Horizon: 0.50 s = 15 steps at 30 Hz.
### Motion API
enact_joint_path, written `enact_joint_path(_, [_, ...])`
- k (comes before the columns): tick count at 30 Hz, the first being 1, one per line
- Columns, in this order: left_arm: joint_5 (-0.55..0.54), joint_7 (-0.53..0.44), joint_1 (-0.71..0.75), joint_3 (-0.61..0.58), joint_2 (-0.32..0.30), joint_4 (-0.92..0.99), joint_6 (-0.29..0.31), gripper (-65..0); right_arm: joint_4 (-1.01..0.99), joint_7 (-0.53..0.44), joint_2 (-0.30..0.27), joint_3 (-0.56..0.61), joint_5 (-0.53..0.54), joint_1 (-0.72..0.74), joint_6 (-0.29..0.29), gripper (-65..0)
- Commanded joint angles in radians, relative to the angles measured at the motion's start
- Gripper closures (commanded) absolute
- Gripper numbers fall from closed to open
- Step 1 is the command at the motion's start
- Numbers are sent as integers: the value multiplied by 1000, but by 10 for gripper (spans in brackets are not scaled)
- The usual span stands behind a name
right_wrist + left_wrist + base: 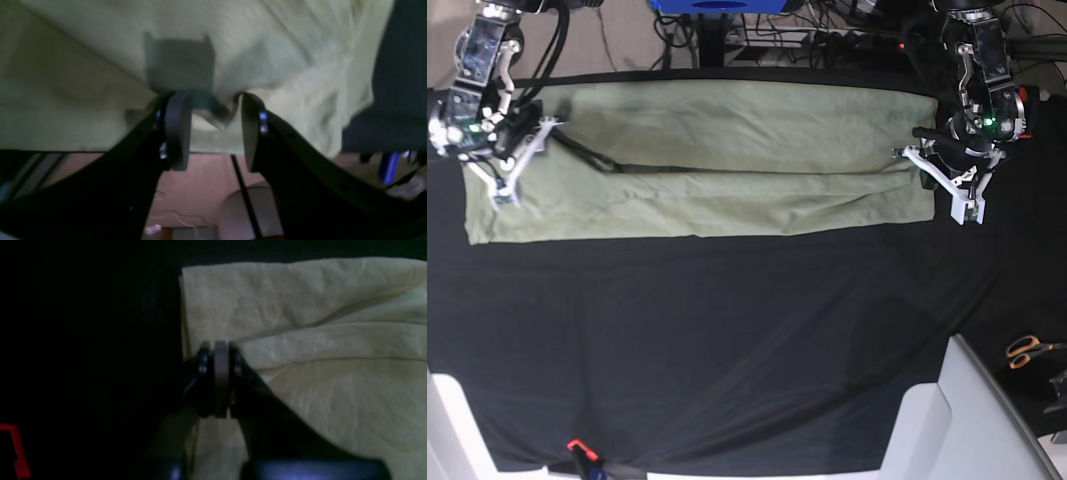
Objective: Fold the T-shirt properly
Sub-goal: 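Drag the held shirt edges with both grippers away from the robot, then release the shirt with the left gripper and raise it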
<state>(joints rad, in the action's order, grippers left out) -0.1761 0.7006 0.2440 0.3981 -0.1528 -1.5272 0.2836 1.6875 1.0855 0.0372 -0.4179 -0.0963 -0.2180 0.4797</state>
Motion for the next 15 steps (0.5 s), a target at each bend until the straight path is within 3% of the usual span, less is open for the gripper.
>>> enact_joint_path(1, [-6, -14, -4, 3, -11, -14, -5, 0, 41, -8, -1, -20, -7, 7, -2, -242])
enact_joint_path(15, [-6, -14, 16, -35, -12, -12, -5, 0, 122, -9, 5, -52, -4, 9, 0, -243])
